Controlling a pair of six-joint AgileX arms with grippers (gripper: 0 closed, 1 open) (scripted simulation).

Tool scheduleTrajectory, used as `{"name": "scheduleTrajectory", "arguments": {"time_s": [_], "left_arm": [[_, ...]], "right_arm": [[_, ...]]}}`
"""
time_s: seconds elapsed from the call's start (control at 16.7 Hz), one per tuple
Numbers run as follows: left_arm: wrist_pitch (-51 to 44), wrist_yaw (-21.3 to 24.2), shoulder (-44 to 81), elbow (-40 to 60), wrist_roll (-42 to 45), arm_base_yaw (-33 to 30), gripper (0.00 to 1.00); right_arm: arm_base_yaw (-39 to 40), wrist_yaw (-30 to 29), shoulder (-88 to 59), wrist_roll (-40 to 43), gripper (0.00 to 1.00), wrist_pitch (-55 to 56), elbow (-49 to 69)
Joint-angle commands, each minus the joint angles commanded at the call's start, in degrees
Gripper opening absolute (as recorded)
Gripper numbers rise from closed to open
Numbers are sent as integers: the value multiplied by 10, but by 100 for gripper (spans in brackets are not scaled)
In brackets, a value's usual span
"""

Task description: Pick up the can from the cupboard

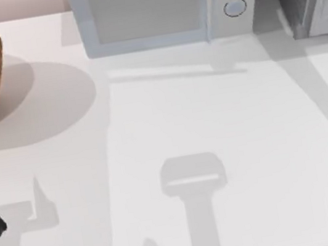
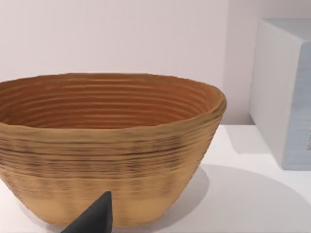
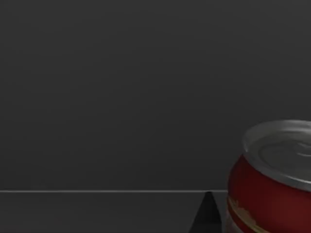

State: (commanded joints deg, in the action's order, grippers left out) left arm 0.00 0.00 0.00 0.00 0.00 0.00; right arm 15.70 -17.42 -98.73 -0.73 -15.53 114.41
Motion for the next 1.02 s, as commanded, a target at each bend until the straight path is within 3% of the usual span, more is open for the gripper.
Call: {"name": "scheduleTrajectory", "arguments": {"time_s": [0.6,1.02], "left_arm": [[0,0,0,0,0,0,100],[0,0,0,0,0,0,100]], "right_arm": [[135,-132,230,1,0,-175,-52],[138,-136,243,1,0,-180,-58]]}}
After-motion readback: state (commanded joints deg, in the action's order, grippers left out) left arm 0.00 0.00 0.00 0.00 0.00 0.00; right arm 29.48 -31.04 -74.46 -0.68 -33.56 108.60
